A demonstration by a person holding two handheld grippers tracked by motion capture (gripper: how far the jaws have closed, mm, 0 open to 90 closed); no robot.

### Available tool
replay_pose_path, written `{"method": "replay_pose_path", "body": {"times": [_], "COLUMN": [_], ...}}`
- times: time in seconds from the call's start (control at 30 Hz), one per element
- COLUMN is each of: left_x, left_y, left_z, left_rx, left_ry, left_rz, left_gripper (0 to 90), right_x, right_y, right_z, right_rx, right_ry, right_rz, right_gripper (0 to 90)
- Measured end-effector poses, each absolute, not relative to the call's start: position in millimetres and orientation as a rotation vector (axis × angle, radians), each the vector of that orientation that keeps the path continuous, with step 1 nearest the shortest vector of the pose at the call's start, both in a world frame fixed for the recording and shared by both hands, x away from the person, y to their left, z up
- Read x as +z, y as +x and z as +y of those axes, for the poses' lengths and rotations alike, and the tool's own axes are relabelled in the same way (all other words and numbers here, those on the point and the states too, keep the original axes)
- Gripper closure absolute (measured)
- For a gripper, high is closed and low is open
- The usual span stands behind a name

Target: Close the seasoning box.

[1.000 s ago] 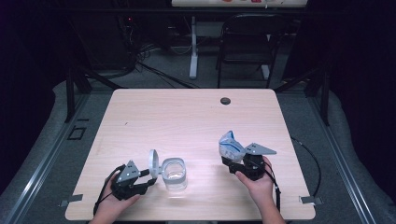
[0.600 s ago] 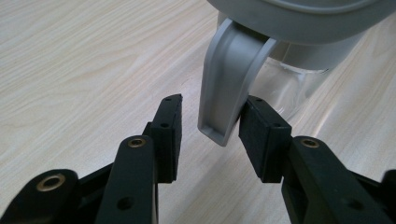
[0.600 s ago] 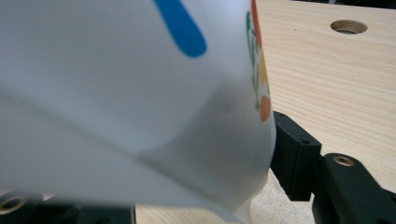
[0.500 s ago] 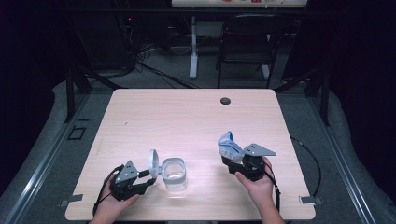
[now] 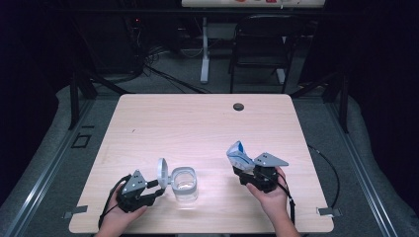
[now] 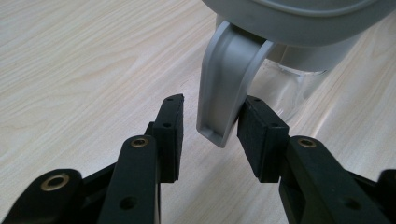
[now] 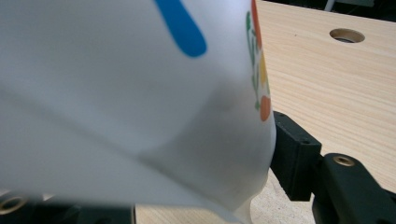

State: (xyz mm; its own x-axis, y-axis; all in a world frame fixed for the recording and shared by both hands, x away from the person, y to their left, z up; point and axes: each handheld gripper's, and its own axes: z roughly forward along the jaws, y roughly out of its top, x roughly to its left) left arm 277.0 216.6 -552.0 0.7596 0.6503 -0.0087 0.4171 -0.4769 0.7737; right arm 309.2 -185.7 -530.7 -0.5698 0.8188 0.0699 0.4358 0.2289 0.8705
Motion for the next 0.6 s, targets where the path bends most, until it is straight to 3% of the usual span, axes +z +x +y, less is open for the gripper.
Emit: {"method": "replay_pose_path", "body": {"times": [0.6], "left_x": [-548.5], "left_y": [272.9], "left_z": [224.1], "left_rx": [0.361], "left_ry": [2.137], "left_rz": [0.801], "left_gripper": [59.6], "right_x": [-526.9], "right_y": [302.2], "right_z": [-168.4], "right_rx": [1.229], "right_ry": [1.022], "right_rz": [2.124], "right_gripper": [43.0]}}
